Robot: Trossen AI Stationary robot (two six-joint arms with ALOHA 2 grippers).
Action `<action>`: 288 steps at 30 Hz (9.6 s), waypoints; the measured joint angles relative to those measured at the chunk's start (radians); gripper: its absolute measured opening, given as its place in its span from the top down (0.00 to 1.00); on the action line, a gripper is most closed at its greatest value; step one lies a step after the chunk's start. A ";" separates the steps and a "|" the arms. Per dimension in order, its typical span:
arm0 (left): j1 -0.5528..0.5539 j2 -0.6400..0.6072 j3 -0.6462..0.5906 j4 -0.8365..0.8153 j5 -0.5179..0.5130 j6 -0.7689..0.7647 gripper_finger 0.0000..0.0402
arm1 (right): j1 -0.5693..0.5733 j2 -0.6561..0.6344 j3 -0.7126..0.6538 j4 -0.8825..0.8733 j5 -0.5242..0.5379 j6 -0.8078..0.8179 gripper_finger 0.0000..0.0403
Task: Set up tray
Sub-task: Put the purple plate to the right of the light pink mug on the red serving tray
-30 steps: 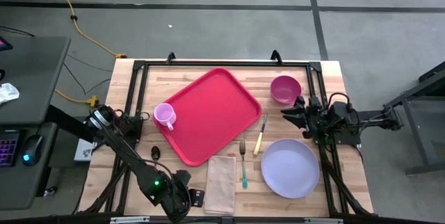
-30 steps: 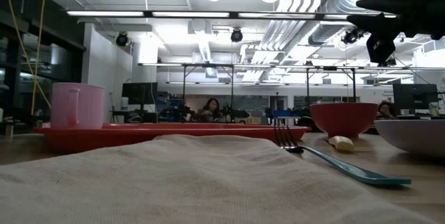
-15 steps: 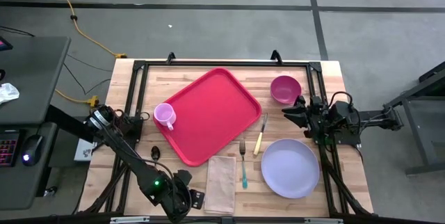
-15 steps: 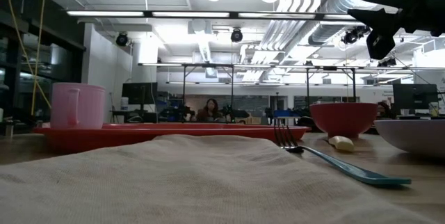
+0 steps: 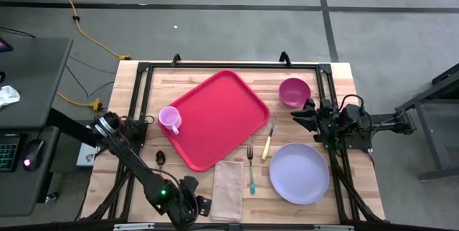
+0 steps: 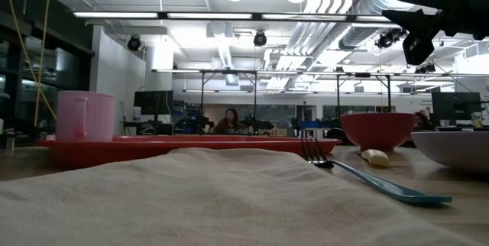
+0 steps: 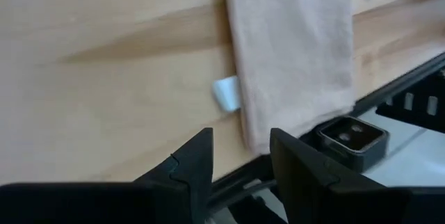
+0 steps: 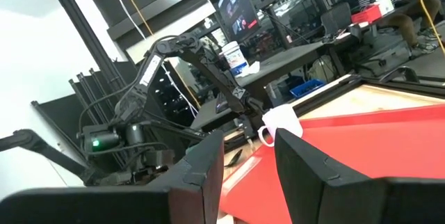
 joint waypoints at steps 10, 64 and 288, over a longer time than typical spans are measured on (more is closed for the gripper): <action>-0.010 0.010 0.000 0.054 -0.008 0.026 0.57 | 0.000 0.010 0.003 0.003 0.026 -0.019 0.73; -0.134 0.011 0.001 0.024 -0.094 -0.050 0.57 | 0.000 0.737 0.644 -0.761 -0.149 -0.172 0.73; 0.484 -0.400 -0.166 -0.016 0.029 0.179 0.57 | 0.057 1.298 1.094 -1.012 -0.068 0.343 1.00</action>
